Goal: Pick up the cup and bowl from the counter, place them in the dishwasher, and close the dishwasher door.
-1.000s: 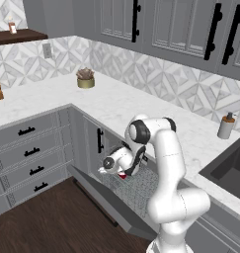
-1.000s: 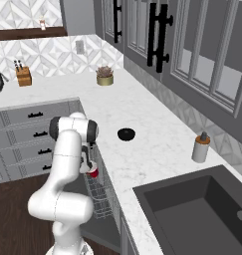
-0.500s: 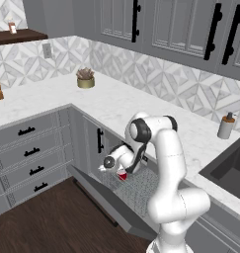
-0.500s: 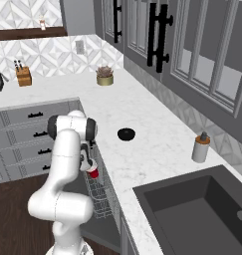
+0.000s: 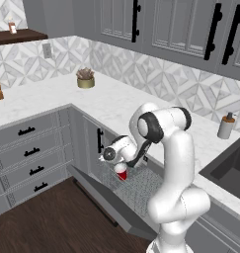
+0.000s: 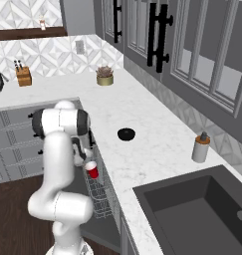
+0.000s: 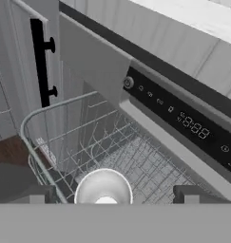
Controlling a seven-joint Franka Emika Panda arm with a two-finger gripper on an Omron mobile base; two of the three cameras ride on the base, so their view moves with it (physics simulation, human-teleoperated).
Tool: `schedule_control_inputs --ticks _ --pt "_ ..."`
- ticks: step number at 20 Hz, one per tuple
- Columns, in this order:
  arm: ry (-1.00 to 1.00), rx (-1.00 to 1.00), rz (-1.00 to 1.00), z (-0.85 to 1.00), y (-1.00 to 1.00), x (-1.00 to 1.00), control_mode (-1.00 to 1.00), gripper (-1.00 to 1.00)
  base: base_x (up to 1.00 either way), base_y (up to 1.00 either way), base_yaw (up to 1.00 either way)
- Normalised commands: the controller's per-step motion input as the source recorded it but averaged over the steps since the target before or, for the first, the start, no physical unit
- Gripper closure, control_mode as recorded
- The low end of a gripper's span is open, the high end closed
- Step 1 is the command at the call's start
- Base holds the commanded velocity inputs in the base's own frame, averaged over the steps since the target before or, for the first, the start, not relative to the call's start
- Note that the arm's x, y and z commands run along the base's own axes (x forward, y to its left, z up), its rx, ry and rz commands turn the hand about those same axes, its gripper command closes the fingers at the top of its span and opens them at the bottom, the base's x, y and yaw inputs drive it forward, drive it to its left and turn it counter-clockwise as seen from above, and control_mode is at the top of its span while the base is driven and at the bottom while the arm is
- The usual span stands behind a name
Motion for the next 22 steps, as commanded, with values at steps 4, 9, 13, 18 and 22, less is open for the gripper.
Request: schedule_control_inputs --ticks 4,9,13,18,22 --pt "-0.12 0.00 -0.06 1.00 0.35 -0.34 -1.00 -1.00 0.00 0.00 0.00" --pt "-0.29 0.00 -0.05 1.00 0.48 -0.12 -1.00 -1.00 0.00 0.00 0.00" --pt "-0.35 0.00 -0.09 1.00 0.06 0.00 -1.00 -1.00 0.00 0.00 0.00" --pt "-0.28 0.00 -0.10 1.00 -0.08 0.00 -1.00 -1.00 0.00 0.00 0.00" --pt "-0.10 0.11 -0.19 1.00 -0.40 0.00 -1.00 -1.00 0.00 0.00 0.00"
